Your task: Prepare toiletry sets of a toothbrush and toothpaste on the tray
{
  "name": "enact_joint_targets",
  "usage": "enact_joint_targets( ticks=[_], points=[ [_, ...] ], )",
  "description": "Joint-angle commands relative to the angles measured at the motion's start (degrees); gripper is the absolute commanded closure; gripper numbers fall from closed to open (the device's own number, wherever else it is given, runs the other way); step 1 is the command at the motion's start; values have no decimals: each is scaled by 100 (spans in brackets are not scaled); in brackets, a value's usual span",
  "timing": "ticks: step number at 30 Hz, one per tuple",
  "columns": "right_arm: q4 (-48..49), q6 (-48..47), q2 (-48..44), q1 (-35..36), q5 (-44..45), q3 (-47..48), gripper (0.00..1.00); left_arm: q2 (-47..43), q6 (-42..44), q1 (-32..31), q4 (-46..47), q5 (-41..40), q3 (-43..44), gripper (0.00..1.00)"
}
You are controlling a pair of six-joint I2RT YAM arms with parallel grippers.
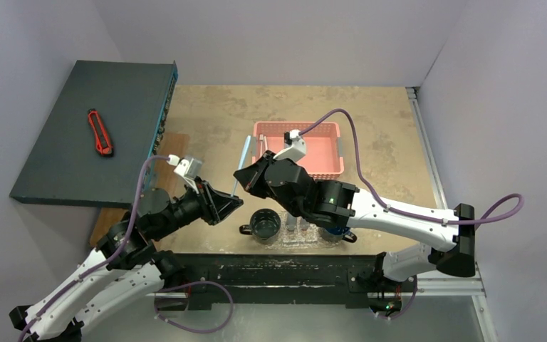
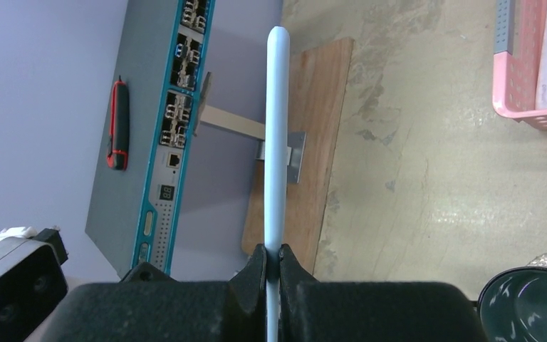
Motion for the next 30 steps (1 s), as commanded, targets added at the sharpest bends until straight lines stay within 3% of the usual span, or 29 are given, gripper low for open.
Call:
enact_joint_targets(
  ticks=[1, 4, 9, 13, 17, 22, 30],
  points=[
    [41, 118, -25, 57, 299, 262, 100, -65, 68, 18, 262, -54, 39, 86],
    [95, 75, -21, 73, 284, 244, 100, -92, 72, 13, 235, -54, 40, 100],
    [164, -163, -65, 74, 186, 214, 99, -133, 107, 13, 118, -30, 89, 100],
    [27, -443, -241, 74, 254, 145, 65, -193, 178, 18, -61, 8, 166, 100],
    [-217, -804, -579, 74, 426, -8, 53, -179, 322, 18, -357, 179, 292, 100],
    [-462, -1917, -1059, 74, 457, -158, 48, -173, 505, 17, -808, 415, 476, 100],
    [-742, -4381, -1282, 74, -472, 54, 38, -21, 719, 17, -1454, 965, 777, 100]
  ],
)
